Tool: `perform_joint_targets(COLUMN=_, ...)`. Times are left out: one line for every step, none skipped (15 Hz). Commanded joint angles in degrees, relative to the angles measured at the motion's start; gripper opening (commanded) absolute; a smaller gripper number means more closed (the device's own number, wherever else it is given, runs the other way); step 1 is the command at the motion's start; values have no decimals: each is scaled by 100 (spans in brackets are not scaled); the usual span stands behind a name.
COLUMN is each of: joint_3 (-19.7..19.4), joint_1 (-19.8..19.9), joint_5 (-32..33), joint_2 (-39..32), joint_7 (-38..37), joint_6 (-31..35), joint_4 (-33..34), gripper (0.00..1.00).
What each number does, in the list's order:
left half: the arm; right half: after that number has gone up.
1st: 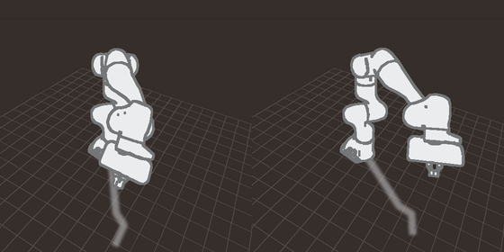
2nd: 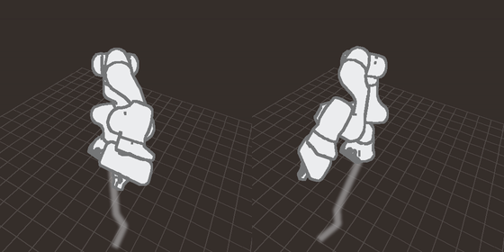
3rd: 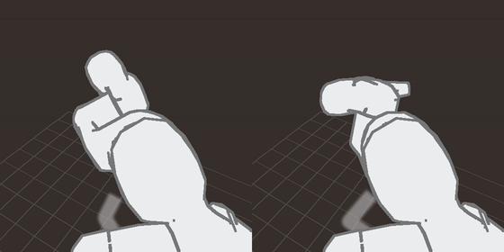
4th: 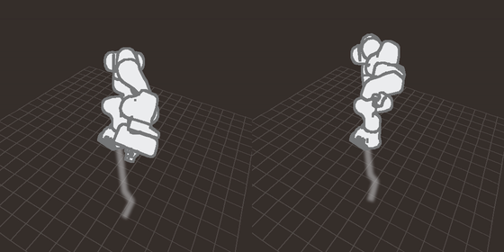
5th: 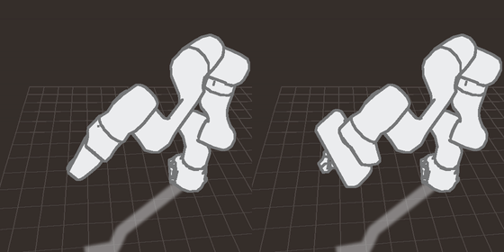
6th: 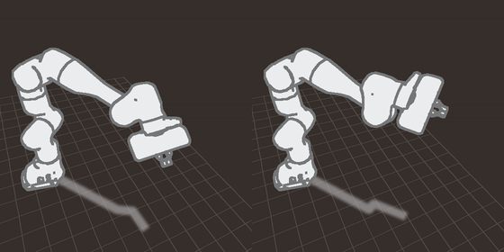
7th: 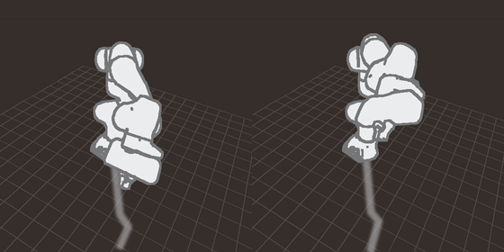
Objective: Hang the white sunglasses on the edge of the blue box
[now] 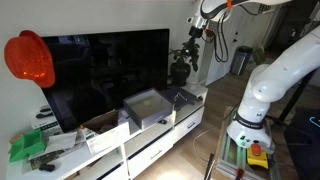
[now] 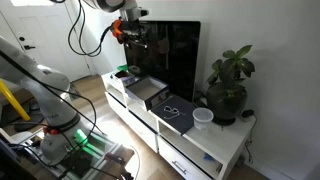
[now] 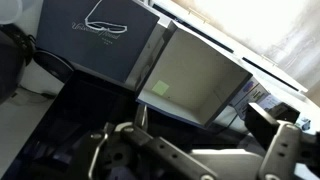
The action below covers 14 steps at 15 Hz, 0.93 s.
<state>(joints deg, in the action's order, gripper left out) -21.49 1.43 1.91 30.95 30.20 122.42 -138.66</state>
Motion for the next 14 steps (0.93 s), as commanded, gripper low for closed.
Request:
perform_joint_targets(joint_3=117, joint_1=134, joint_5=-86, joint_2=-29, joint_7=65, joint_6=-16, joint_4=13, gripper=100)
perform_joint_targets(joint_3=117, joint_1=134, joint_5=-86, joint_2=-29, joint_7=65, joint_6=-16, joint_4=13, gripper=100)
perform_joint_targets(joint_3=117, joint_1=134, joint_5=-86, joint_2=-29, joint_7=65, joint_6=-16, joint_4=13, gripper=100)
perform_joint_targets(joint_3=117, joint_1=134, joint_5=-86, joint_2=-29, joint_7=65, joint_6=-16, joint_4=13, gripper=100)
perform_joint_targets(joint_3=152, joint_1=325, joint_5=47, joint_2=-385, joint_7=-355, joint_6=196, joint_4=-55, gripper=100)
perform_joint_targets(joint_3=106, joint_1=430, joint_5=53, joint_2=-625, joint_7=-587, joint_6=605, joint_4=-182, gripper=100)
perform_joint_targets(joint_3=-18, joint_1=492, joint_5=-26, joint_2=-914, joint_7=-653, joint_6=1234, joint_4=-382, gripper=100)
perform_joint_targets(joint_3=-41, joint_1=574, joint_5=-86, joint_2=-1167, joint_7=-807, joint_6=1544, joint_4=-420, gripper=100)
perform_joint_targets(joint_3=-88, joint_1=635, joint_5=-192, joint_2=-1512, joint_7=-934, joint_6=1936, joint_4=-460, gripper=100)
perform_joint_targets(joint_3=-134, joint_1=698, joint_5=-294, joint_2=-1913, joint_7=-1047, joint_6=2321, joint_4=-459, gripper=100)
perform_joint_targets(joint_3=-147, joint_1=763, joint_5=-386, joint_2=-2335, joint_7=-1188, joint_6=2655, joint_4=-424, gripper=100)
perform_joint_targets(joint_3=-154, joint_1=808, joint_5=-546, joint_2=-2734, joint_7=-1307, joint_6=2994, joint_4=-378, gripper=100)
perform_joint_targets(joint_3=-126, joint_1=870, joint_5=-712, joint_2=-3123, joint_7=-1439, joint_6=3160, joint_4=-282, gripper=100)
perform_joint_targets(joint_3=-85, joint_1=942, joint_5=-914, joint_2=-3511, joint_7=-1542, joint_6=3351, joint_4=-177, gripper=100)
